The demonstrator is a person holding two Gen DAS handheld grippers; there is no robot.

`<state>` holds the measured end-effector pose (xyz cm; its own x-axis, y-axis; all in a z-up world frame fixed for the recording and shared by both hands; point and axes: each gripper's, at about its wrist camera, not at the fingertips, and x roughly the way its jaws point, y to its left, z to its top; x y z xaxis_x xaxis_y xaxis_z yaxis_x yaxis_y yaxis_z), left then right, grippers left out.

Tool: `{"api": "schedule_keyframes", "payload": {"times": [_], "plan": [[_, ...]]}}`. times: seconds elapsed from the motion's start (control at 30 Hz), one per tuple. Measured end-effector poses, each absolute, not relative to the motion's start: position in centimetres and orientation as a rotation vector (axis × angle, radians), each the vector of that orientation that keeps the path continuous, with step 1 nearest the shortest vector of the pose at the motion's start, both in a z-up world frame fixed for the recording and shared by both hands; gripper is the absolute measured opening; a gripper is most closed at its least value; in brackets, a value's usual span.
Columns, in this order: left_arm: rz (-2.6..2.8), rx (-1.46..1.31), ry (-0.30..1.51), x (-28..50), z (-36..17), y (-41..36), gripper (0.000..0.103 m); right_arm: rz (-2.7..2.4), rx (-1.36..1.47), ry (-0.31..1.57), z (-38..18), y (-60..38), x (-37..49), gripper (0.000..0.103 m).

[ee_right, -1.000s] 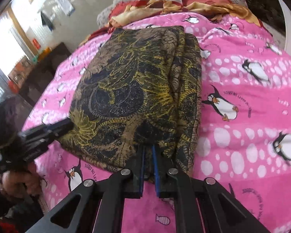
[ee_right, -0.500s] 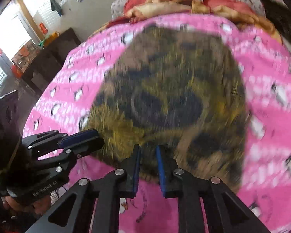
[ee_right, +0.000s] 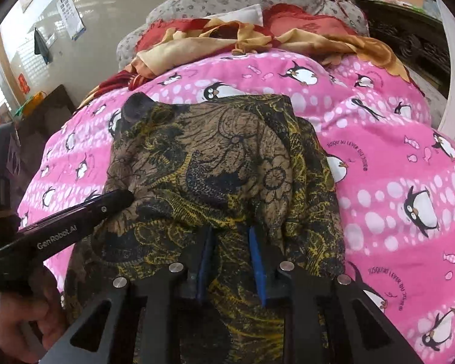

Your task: Fold small clothes

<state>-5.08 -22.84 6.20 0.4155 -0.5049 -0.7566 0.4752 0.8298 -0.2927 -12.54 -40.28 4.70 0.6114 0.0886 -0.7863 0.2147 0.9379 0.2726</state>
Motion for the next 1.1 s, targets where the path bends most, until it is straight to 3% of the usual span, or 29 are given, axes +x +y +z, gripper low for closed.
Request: {"api": "schedule_keyframes", "payload": {"times": [0.13,0.27,0.47,0.73,0.87,0.93,0.97,1.0,1.07,1.1], "plan": [[-0.623,-0.095,0.867,-3.3,9.4,-23.4,0.015,-0.105,0.408,0.831,8.5,-42.0,-11.6,0.022],[-0.596,-0.07,0.872,0.1,9.3,-26.0,0.015,-0.119,0.387,0.764,10.6,-42.1,-7.7,0.023],[-0.575,-0.071,0.953,3.5,5.0,-27.6,0.016,-0.152,0.345,0.883,4.1,-43.1,-2.9,0.026],[-0.56,0.01,0.964,3.9,5.6,-28.8,0.017,-0.139,0.317,0.858,4.1,-43.1,-3.1,0.03],[-0.6,0.052,0.988,3.1,8.6,-27.0,0.018,-0.101,0.337,0.878,5.7,-43.6,-4.2,0.035],[-0.614,0.051,0.947,1.7,9.9,-24.6,0.054,-0.117,0.355,0.832,7.6,-44.2,-6.5,0.036],[-0.61,0.054,0.917,0.8,10.3,-23.3,0.082,-0.115,0.362,0.8,8.6,-44.4,-7.8,0.038],[-0.607,0.06,0.879,-0.4,10.4,-21.9,0.087,-0.114,0.362,0.772,9.4,-44.5,-9.2,0.042],[-0.642,0.084,0.871,-2.5,9.5,-20.0,0.087,-0.106,0.354,0.732,10.5,-44.6,-12.1,0.064],[-0.658,0.083,0.889,-3.3,8.8,-19.4,0.087,-0.088,0.351,0.718,10.7,-44.5,-13.4,0.081]]}}
